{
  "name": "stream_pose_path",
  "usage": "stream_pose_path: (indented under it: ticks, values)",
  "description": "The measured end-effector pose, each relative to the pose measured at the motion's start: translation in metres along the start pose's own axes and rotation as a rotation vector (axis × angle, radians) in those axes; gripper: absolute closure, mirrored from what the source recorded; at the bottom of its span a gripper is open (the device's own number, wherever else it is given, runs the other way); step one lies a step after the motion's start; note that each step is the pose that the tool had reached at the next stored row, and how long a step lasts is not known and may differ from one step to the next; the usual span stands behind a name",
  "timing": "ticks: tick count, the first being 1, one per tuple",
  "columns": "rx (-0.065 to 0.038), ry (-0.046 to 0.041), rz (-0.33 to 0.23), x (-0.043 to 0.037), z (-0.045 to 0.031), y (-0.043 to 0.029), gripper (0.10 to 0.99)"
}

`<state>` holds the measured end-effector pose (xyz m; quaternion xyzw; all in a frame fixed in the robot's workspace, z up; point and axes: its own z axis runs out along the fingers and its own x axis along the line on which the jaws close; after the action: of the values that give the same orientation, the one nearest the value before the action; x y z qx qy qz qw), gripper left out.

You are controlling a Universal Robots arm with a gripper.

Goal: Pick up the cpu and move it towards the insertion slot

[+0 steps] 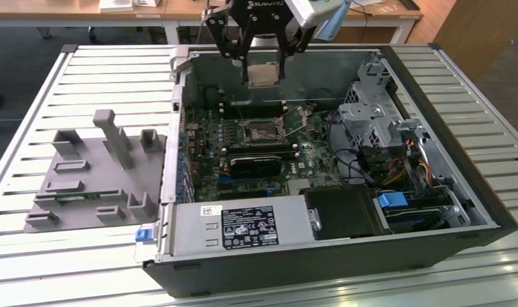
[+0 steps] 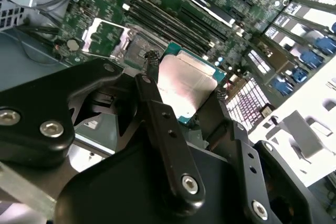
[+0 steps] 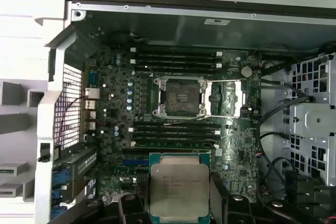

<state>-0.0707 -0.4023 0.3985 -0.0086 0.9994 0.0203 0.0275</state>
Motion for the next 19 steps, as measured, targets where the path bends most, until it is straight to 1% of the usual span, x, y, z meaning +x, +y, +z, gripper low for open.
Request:
stream_pose_path:
  ticks: [6, 9, 13, 19]
  values:
    - [0.0, 0.0011, 0.0, -0.0153, 0.0009, -0.0002, 0.545]
    - [0.0, 0.0016, 0.0, -0.0207, 0.0017, 0.0007, 0.545]
    - [0.0, 0.0019, 0.0, -0.0253, 0.0037, 0.0066, 0.545]
    - [0.0, 0.0023, 0.0, -0.029, 0.0077, 0.0181, 0.545]
